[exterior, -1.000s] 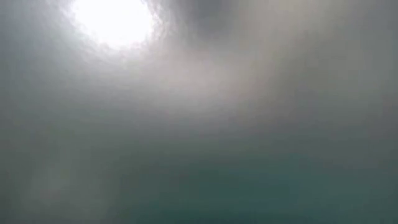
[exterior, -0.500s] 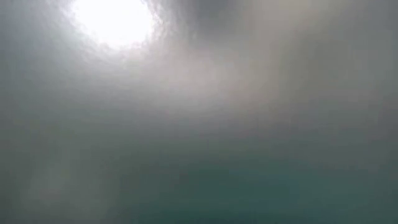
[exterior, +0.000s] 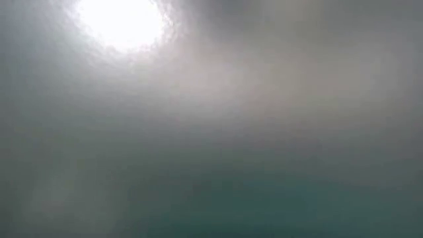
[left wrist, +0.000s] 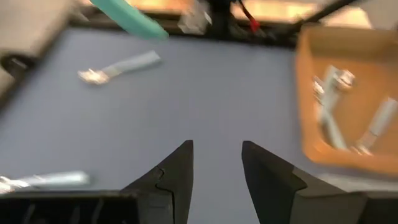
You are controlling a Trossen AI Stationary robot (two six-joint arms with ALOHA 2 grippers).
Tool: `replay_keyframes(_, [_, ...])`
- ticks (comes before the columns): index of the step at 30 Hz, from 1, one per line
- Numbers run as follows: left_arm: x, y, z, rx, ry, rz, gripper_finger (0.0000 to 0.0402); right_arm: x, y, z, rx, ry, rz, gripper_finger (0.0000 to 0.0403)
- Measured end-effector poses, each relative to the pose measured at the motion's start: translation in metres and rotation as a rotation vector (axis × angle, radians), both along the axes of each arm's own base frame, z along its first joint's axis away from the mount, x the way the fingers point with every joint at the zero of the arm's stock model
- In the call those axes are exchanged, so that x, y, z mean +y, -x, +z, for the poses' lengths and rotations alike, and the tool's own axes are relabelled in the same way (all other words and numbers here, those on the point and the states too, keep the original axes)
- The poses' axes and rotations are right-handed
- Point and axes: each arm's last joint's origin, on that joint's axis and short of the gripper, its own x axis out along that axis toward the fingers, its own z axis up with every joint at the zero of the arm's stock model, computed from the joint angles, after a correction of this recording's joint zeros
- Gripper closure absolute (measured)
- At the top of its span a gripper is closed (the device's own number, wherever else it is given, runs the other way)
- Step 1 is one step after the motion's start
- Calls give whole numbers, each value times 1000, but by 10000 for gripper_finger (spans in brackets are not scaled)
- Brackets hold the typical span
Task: Sort silverware by color (type)
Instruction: Put the green spoon into the transparent bin
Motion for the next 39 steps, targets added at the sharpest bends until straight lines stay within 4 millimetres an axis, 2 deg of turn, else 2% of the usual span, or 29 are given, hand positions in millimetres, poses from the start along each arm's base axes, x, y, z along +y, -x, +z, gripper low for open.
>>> replay_keyframes(8, [5, -2, 6, -55, -156, 122, 282, 38, -35, 0, -41, 272, 108, 374])
replay_keyframes(17, [5, -4, 9, -84, -210, 115, 282, 44, -61, -5, -64, 447, 147, 374])
replay_keyframes(24, [7, -5, 13, -106, -292, 168, 282, 45, -66, -6, -75, 505, 173, 374])
replay_keyframes(31, [7, -6, 18, -157, -312, 214, 282, 45, -61, 1, -104, 539, 171, 374])
replay_keyframes(34, [10, -6, 20, -174, -345, 291, 282, 46, -58, 5, -122, 570, 192, 374])
replay_keyframes(39, [12, -11, 35, -333, -322, 349, 282, 46, -56, 10, -146, 613, 192, 374])
